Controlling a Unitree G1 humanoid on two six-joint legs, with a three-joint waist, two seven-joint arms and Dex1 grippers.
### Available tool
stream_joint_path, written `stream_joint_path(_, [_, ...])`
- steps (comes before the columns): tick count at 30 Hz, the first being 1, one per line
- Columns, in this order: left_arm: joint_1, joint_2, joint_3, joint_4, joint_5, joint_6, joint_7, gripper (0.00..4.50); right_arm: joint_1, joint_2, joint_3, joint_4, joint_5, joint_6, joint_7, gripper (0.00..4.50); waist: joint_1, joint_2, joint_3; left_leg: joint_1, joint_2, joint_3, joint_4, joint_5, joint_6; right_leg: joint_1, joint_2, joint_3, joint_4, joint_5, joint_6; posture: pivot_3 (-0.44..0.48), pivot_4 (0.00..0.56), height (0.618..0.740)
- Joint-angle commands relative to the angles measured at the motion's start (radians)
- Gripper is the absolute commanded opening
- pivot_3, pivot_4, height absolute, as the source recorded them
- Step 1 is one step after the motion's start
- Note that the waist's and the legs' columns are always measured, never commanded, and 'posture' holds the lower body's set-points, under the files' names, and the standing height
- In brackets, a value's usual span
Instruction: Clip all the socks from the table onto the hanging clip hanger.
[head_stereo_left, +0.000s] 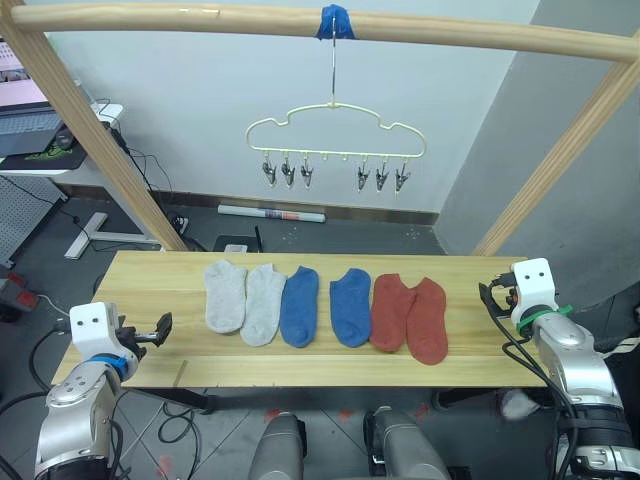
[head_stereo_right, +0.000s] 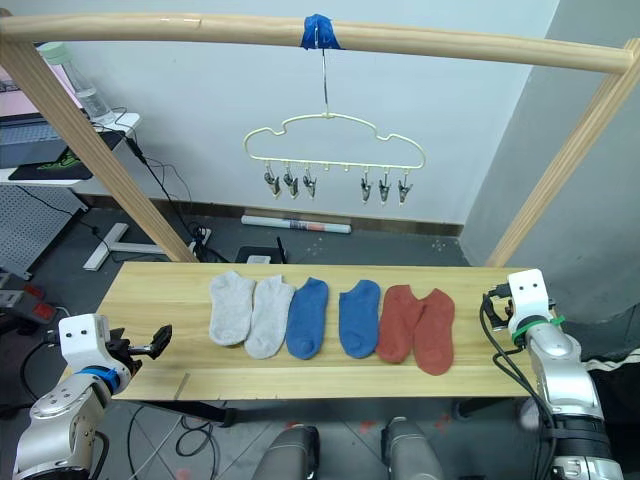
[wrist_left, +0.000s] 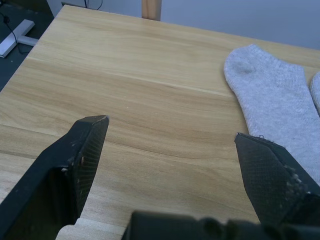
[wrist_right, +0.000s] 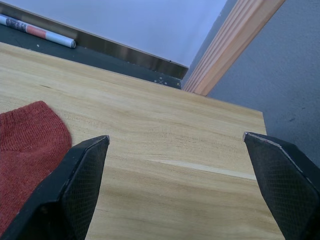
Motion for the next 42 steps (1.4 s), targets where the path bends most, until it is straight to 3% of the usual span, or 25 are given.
stream_joint_path(1, [-0.003,-0.004,0.015,-0.031,0.02,-0.014,0.052,4.48,-0.019,-0.02,-0.012,-0.01,-0.01,-0.025,-0.002,4.5,0.0,0.0,-0.001,0.0,0.0,0.0,0.0,0.0,0.0,0.0,0.0,0.0,0.0,0.0,0.0,0.071,0.143,0.74])
stream_joint_path(4, [-0.004,-0.022,0.004,-0.035,0.104,-0.097,0.158,4.48,-0.025,-0.024,-0.015,-0.007,-0.01,-0.024,-0.001,4.5,0.001,0.0,-0.001,0.0,0.0,0.0,0.0,0.0,0.0,0.0,0.0,0.0,0.0,0.0,0.0,0.074,0.149,0.74])
stream_joint_path(6, [-0.005,-0.024,0.006,-0.029,0.105,-0.112,0.159,4.48,-0.024,-0.025,-0.012,-0.007,-0.01,-0.024,0.001,4.5,0.003,-0.002,-0.002,0.0,0.0,0.0,0.0,0.0,0.0,0.001,0.0,0.0,0.0,0.0,0.0,0.076,0.149,0.74])
stream_joint_path(17, [0.045,-0.016,0.029,-0.103,-0.024,-0.074,0.007,4.48,-0.024,-0.039,-0.007,-0.008,-0.007,-0.035,0.023,4.5,0.01,-0.001,-0.001,0.001,0.001,0.0,0.0,0.0,0.0,0.001,0.0,0.001,0.0,0.0,0.0,0.066,0.185,0.74])
stream_joint_path(30, [0.047,0.012,0.01,-0.155,-0.028,-0.071,-0.033,4.48,-0.009,-0.05,-0.007,-0.024,-0.006,-0.062,0.051,4.5,0.012,-0.001,-0.001,0.001,0.001,0.001,0.001,0.0,0.0,0.001,0.0,0.0,0.0,0.0,0.0,0.053,0.205,0.74])
stream_joint_path(32, [0.038,0.021,-0.002,-0.208,-0.041,-0.067,-0.064,4.48,0.004,-0.055,0.0,-0.065,0.005,-0.084,0.083,4.5,0.012,0.0,0.0,0.001,0.001,0.0,0.0,0.0,0.0,0.001,0.0,0.0,0.0,0.0,-0.001,0.049,0.214,0.74])
stream_joint_path(37, [-0.033,0.014,0.007,-0.359,-0.162,-0.013,-0.129,4.48,0.038,-0.044,-0.004,-0.304,0.227,-0.033,0.305,4.5,0.012,0.005,0.009,0.001,0.003,0.0,0.001,0.0,0.0,0.001,0.0,0.001,0.0,0.0,-0.001,0.033,0.239,0.74])
stream_joint_path(42, [-0.156,0.022,-0.003,-0.405,-0.217,0.052,-0.109,4.48,0.008,-0.073,0.034,-0.463,0.316,0.034,0.388,4.5,0.012,0.009,0.018,0.001,0.002,0.0,0.001,0.0,0.0,0.001,0.0,0.001,-0.001,-0.001,0.0,0.02,0.265,0.74])
